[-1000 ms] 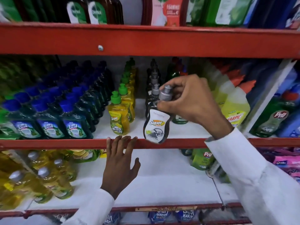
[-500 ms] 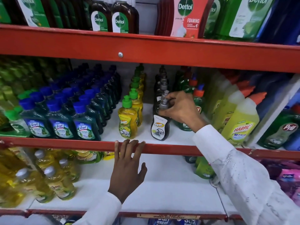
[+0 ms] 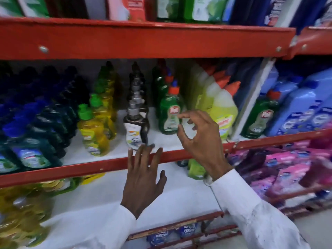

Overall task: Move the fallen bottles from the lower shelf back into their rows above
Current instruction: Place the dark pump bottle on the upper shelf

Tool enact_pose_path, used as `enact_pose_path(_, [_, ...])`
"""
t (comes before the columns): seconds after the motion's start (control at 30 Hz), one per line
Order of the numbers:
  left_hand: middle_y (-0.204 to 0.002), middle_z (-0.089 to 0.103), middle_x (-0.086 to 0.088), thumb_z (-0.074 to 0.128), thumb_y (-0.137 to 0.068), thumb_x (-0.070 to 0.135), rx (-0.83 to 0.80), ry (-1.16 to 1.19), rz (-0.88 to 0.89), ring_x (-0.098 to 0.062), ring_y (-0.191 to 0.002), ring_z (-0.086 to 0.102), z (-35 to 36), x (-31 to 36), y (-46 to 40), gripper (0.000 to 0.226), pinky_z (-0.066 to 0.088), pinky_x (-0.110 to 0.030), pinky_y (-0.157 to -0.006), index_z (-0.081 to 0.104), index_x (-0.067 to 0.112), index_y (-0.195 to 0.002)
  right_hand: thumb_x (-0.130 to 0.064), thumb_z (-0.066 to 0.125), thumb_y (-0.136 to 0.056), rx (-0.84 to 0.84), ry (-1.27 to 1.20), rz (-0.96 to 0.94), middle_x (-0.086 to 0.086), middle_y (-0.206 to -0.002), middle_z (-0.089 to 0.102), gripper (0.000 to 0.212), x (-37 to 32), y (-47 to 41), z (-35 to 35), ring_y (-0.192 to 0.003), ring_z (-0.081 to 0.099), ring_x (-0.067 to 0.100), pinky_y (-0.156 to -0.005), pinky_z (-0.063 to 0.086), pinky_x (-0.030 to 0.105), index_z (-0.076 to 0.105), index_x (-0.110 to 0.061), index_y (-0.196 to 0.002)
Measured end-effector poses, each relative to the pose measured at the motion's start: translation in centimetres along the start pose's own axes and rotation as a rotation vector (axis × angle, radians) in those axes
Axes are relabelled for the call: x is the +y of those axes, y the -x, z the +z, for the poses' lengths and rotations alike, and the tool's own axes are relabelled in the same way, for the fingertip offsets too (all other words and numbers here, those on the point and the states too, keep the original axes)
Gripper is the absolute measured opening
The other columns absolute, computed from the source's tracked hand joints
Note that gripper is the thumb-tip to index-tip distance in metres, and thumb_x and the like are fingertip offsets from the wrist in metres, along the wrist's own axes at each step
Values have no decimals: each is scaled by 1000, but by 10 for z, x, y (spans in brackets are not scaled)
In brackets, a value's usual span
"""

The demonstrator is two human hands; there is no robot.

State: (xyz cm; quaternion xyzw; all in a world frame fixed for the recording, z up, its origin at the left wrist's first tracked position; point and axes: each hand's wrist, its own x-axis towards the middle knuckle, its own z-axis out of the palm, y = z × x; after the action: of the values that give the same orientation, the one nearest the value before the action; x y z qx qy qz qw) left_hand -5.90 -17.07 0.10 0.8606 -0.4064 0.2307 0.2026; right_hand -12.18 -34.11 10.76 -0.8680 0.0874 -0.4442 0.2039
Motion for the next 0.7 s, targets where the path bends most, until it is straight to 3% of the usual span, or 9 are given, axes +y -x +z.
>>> enact_pose_path(0.17, [-141, 52, -14, 64, -81, 29, -22, 62, 94, -38, -136, 43, 26, 26, -26, 64, 34, -62, -114, 47, 13, -141, -5, 68, -80, 269, -10, 203, 5, -97, 69, 18, 67, 21, -42, -81, 63, 21, -75, 53, 30, 71, -14, -95])
enact_pose_path(0.3, [-141, 53, -15, 59, -81, 33, -34, 4, 76, -38, -135, 45, 41, 29, -30, 60, 30, -63, -115, 52, 14, -137, -6, 66, -80, 457, 6, 373, 8, -102, 62, 19, 124, 27, -67, -86, 58, 18, -83, 49, 23, 66, -10, -99])
enact_pose_path(0.4, [-139, 53, -15, 56, -82, 32, -21, -32, 69, -37, -134, 46, 43, 29, -29, 58, 27, -61, -117, 52, 14, -137, -15, 69, -79, 496, 86, 524, 13, -118, 56, 39, 165, 25, -71, -108, 53, 29, -95, 47, 39, 56, -8, -115])
enact_pose_path(0.47, [-139, 54, -14, 55, -82, 32, -26, -44, 64, -36, -134, 47, 43, 31, -28, 58, 26, -60, -118, 52, 13, -137, -22, 75, -76, 500, 111, 631, 17, -126, 52, 60, 183, 19, -71, -118, 49, 34, -101, 44, 43, 48, -5, -127])
enact_pose_path(0.57, [-139, 54, -14, 54, -82, 33, -56, -66, 48, -36, -134, 47, 41, 32, -27, 60, 25, -59, -119, 50, 13, -139, -38, 80, -74, 465, 161, 714, 20, -132, 54, 81, 196, 7, -69, -123, 50, 38, -106, 39, 44, 44, 0, -135])
enact_pose_path(0.7, [-139, 52, -13, 51, -83, 35, -88, -44, 39, -34, -135, 46, 37, 32, -26, 62, 24, -56, -121, 48, 14, -141, -53, 81, -68, 451, 163, 720, 17, -133, 58, 89, 203, -8, -62, -125, 52, 37, -107, 44, 47, 47, -3, -133])
